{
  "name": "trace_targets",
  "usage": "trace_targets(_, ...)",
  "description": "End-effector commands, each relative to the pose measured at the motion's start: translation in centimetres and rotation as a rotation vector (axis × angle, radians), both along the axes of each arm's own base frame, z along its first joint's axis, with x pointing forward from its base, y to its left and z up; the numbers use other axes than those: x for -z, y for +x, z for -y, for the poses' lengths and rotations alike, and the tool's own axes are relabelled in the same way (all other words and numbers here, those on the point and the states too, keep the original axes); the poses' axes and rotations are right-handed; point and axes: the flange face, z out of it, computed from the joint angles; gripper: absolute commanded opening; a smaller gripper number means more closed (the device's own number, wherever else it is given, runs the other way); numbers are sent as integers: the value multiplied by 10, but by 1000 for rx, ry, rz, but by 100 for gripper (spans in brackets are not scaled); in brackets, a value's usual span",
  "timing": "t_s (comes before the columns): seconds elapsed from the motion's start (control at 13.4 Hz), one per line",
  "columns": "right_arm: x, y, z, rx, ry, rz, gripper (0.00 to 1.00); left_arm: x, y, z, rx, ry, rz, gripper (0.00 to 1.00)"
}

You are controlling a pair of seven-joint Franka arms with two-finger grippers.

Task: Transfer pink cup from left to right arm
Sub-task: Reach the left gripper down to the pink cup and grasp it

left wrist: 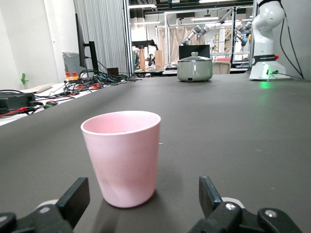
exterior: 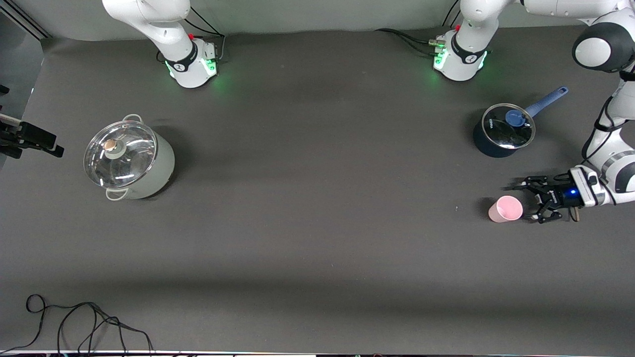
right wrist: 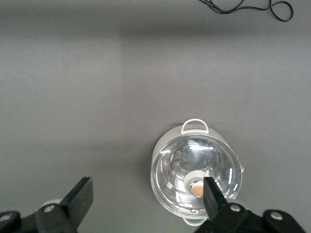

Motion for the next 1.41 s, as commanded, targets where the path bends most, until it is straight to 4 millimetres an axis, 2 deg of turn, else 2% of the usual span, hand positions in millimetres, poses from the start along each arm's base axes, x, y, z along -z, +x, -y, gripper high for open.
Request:
trace_targets(0.0,-2,-1,-2,3,14,-3,100,5,17,17,-19,-2,33,100)
trace_targets(0.45,-1,2,-3,-8,9,8,100,5,34,58,-2,-37,39,100)
trace_targets(0.74,0,1,-1,-24,11,6,100,5,39,69,1,-46,36,98)
trace_targets(0.89,1,2,-1,-25,11,4,100,5,40,71,6,-48,36,81)
trace_targets(0.97,2,2,-1,-25,10,1,100,8,38,72,8,-49,32,58)
trace_targets(1.12,3,3,0,-24,10,-1,100,8,38,73,13,-49,31,0)
trace_targets(1.34,3,3,-1,-22,12,-2,100,6,39,82,53,-50,86,0)
